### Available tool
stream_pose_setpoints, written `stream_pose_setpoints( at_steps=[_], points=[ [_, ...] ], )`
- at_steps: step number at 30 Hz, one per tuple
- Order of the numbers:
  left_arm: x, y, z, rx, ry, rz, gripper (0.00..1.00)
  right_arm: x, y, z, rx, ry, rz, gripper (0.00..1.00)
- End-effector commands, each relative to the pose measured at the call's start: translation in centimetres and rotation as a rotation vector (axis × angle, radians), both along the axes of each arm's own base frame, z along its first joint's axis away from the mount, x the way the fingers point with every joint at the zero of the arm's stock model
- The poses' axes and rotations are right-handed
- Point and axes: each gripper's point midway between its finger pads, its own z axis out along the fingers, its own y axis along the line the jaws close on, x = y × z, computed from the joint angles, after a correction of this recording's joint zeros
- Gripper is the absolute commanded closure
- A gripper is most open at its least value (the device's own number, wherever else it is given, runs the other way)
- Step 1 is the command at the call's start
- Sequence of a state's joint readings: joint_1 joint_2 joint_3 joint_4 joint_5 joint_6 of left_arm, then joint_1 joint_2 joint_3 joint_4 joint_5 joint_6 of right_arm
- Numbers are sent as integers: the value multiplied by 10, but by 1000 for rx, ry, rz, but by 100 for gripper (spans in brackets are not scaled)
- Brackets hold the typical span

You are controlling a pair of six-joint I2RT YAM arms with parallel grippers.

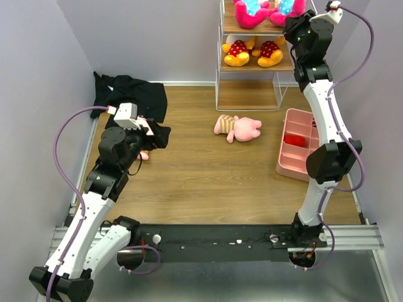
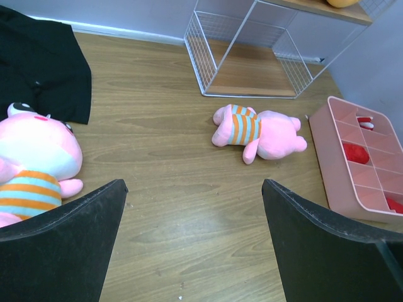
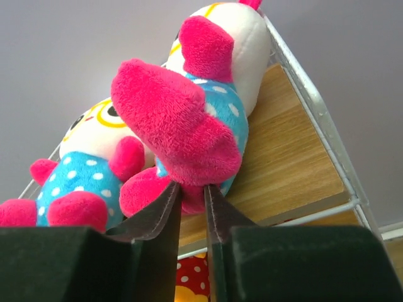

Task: Place and organize the stuffed toys onto the shelf

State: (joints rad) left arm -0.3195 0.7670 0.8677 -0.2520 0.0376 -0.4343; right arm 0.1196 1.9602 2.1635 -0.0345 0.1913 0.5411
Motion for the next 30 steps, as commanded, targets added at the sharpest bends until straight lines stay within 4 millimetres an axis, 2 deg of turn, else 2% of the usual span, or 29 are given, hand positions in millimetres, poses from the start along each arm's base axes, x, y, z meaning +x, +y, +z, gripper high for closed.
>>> stream_pose_setpoints(
  at_steps=[1, 2, 4, 8, 20, 30],
  points=[
    [1, -1, 2, -7, -13, -11, 1, 0, 4, 6, 124, -87, 98, 86],
    [1, -1, 2, -7, -13, -11, 1, -5, 7, 17, 155, -131, 144, 91],
    [1, -1, 2, -8, -15, -11, 1, -8, 10, 18, 186, -154, 184, 99],
    [0, -1, 2, -7, -16, -13, 1, -13, 17, 15, 272, -178, 310, 99],
    [-1, -2, 3, -13, -18, -17, 1, -29, 24, 25, 347, -216, 416, 99],
    [0, -1, 2, -10, -14, -15, 1, -26, 25, 5, 396, -183, 471, 99]
  ],
)
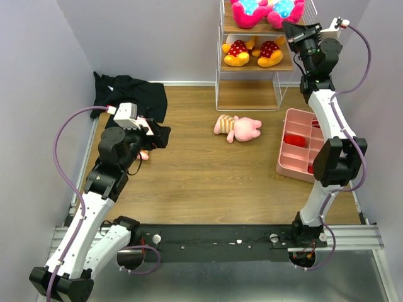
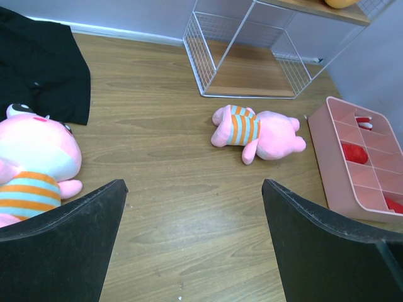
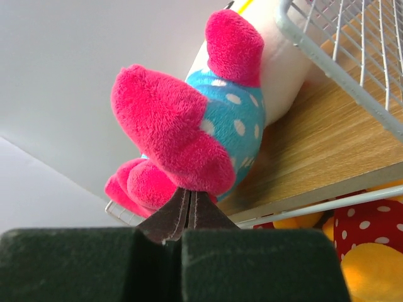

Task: Place and organize the stuffed toys onto the shelf

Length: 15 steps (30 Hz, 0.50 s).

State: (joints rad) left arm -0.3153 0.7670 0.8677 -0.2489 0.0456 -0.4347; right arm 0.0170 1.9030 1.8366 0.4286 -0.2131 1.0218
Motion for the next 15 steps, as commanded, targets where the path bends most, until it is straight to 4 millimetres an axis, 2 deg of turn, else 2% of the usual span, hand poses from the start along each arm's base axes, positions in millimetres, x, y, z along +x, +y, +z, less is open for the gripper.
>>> stream_pose_setpoints(
  at_steps=[1, 2, 9, 10, 12, 13, 15],
  points=[
    [0, -1, 1, -6, -12, -12, 1, -11, 2, 5, 29, -28, 57, 99],
    [0, -1, 1, -7, -10, -12, 1, -8, -14, 3, 40, -22, 36, 99],
    [1, -2, 0, -8, -6, -13, 1, -3, -27, -6, 67, 6, 64, 99],
    [1, -2, 0, -8, -6, -13, 1, -3, -28, -6, 67, 6, 62, 91],
    [2, -2, -1, -7, -3, -13, 1, -3, -29, -5, 69, 13, 64, 83],
    [2, -2, 0, -7, -5, -13, 1, -3, -28, -5, 66, 16, 68, 74],
    [2, -2, -1, -5, -4, -12, 1, -2, -27, -6, 61, 36, 74, 67]
  ],
)
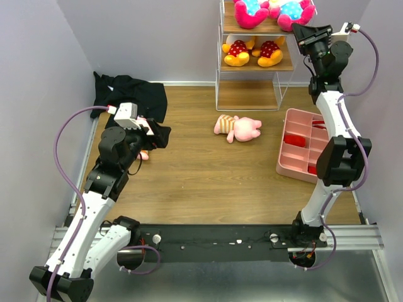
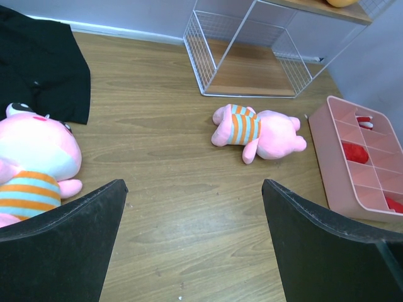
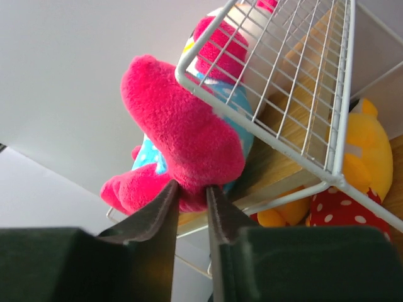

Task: Place and organize the stuffed toys onto the shelf

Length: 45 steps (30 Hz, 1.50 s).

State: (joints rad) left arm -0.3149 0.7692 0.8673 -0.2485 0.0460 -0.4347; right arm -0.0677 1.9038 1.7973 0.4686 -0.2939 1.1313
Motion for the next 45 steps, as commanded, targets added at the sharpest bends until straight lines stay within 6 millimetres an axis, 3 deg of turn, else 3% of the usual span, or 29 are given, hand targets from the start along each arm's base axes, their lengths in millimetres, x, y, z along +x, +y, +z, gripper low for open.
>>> stream_pose_setpoints(
  at_steps=[1, 9, 13, 16, 19, 23, 25, 30, 34, 38, 39, 45],
  points=[
    [1, -1, 0, -6, -8, -10, 1, 0, 6, 2, -9, 19, 43, 64],
    [1, -1, 0, -6, -8, -7, 1, -8, 3, -5, -15, 79, 30, 46],
    [1, 0, -1, -5, -5, -5, 1, -28, 1, 9, -31, 80, 15, 44],
    [1, 1, -1, -3, -6, -1, 1, -35, 1, -3, -35, 138, 10, 43],
    [1, 2, -1, 1, -7, 4, 1, -51, 3, -8, -42, 182, 12, 38],
    [2, 4, -2, 2, -4, 17, 1, -78, 4, -27, -45, 236, 13, 36],
    [2, 6, -4, 7, 2, 29, 1, -99, 9, -43, -76, 268, 24, 36],
    [4, 15, -5, 16, 7, 79, 1, -145, 19, -117, -177, 426, 30, 36],
    [6, 20, -8, 17, 23, 117, 1, -189, 20, -206, -222, 625, 21, 36],
    [6, 21, -8, 22, 22, 116, 1, -211, 30, -259, -215, 710, 43, 37],
    [6, 20, -7, 20, 19, 113, 1, -217, 46, -269, -244, 721, 81, 37],
    [5, 13, -8, 25, 8, 70, 1, -215, 83, -308, -390, 795, 130, 37]
  ],
)
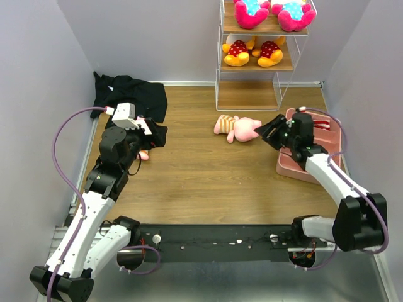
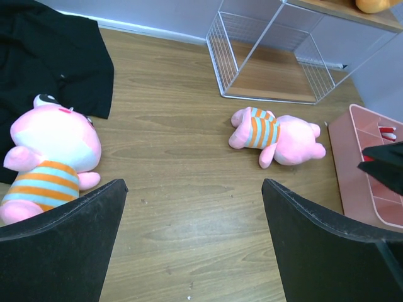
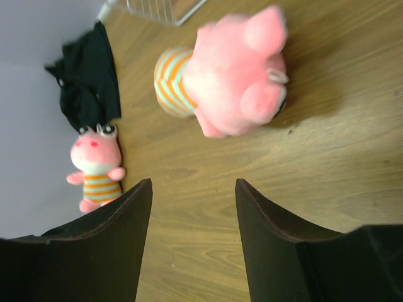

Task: Place and organize the stuffed toys onto the shelf

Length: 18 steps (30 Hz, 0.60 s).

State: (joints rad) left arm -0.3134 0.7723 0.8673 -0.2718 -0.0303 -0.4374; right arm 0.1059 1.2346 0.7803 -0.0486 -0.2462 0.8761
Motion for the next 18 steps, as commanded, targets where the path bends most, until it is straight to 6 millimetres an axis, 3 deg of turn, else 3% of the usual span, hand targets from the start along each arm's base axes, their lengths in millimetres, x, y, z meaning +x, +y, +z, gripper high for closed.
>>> stream_pose_setpoints(
  at_steps=[1, 3, 5, 6, 8, 10, 11, 12, 14, 15, 17, 18],
  points=[
    [1, 0, -2, 11, -10, -9, 1, 7, 21, -21, -126, 4, 37, 38],
    [2, 1, -3, 15, -3, -5, 1, 10, 41, -16, -159, -17, 80, 38],
    [3, 3, -5, 19, 1, 8, 1, 11, 54, -26, -188, 11, 101, 38],
    [4, 5, -9, 13, 19, 30, 1, 8, 69, -25, -181, 8, 134, 38],
    [11, 27, -15, 17, 45, 174, 1, 7, 90, -23, -156, -5, 181, 38],
    [17, 53, -33, 59, 113, 330, 1, -1, 109, -21, -148, -15, 226, 39],
    [20, 60, -31, 79, 123, 369, 1, -3, 114, -21, -153, -17, 238, 39],
    [23, 64, -50, 142, 200, 393, 1, -5, 118, -21, -162, -23, 252, 39],
    [28, 68, -54, 231, 237, 388, 1, -5, 117, -20, -174, -31, 244, 38],
    [32, 67, -68, 285, 289, 368, 1, -5, 116, -20, -177, -33, 240, 38],
    [37, 72, -72, 342, 321, 368, 3, -9, 115, -25, -182, -25, 250, 38],
    [41, 72, -85, 364, 370, 358, 3, -9, 117, -19, -168, -53, 258, 38]
  ],
)
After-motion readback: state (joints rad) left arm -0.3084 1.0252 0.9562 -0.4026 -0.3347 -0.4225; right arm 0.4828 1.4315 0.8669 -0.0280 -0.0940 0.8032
